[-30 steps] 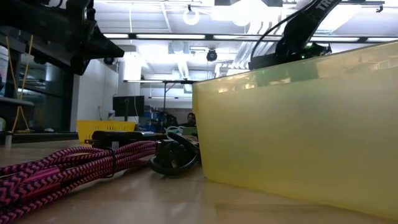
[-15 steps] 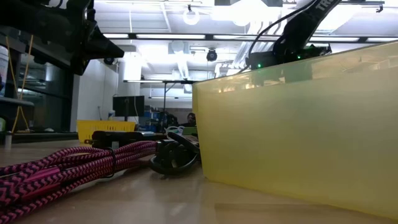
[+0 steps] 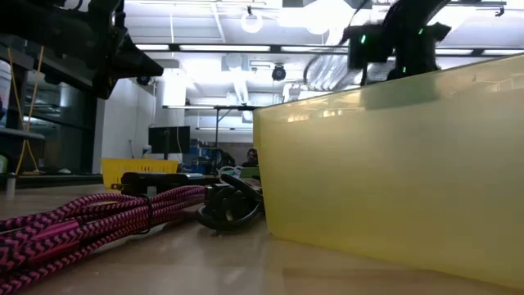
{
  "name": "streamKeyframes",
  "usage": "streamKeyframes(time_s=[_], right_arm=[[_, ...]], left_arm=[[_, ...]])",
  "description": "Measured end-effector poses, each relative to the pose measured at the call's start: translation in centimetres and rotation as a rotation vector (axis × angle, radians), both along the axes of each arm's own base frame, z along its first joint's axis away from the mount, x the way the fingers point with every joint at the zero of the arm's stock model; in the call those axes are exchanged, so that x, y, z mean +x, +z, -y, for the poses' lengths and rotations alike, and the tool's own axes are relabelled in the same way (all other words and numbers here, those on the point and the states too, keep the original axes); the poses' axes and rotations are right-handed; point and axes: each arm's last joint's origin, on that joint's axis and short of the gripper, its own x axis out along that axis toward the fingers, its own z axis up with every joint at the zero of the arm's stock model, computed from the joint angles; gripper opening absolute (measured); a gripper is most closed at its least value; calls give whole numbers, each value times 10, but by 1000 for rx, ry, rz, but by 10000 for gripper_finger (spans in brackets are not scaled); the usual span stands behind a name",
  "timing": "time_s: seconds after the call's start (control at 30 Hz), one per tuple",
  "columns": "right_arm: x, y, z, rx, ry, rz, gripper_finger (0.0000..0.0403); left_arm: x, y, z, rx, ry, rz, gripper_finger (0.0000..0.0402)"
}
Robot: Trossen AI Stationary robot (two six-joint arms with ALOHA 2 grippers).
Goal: Pick and place items into bin
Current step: Put the top white card reader box into the orange bin
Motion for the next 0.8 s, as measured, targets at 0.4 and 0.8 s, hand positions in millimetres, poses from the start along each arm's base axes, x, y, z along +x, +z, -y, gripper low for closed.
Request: streamKeyframes(time_s=[0.4, 0.8], right_arm=[[-17, 50, 19, -167, -116, 335, 0], [-31, 78, 85, -450, 439, 239, 0]], left_arm=[[0, 0, 0, 4, 16, 0, 1], [0, 0, 0, 3, 15, 2, 1]])
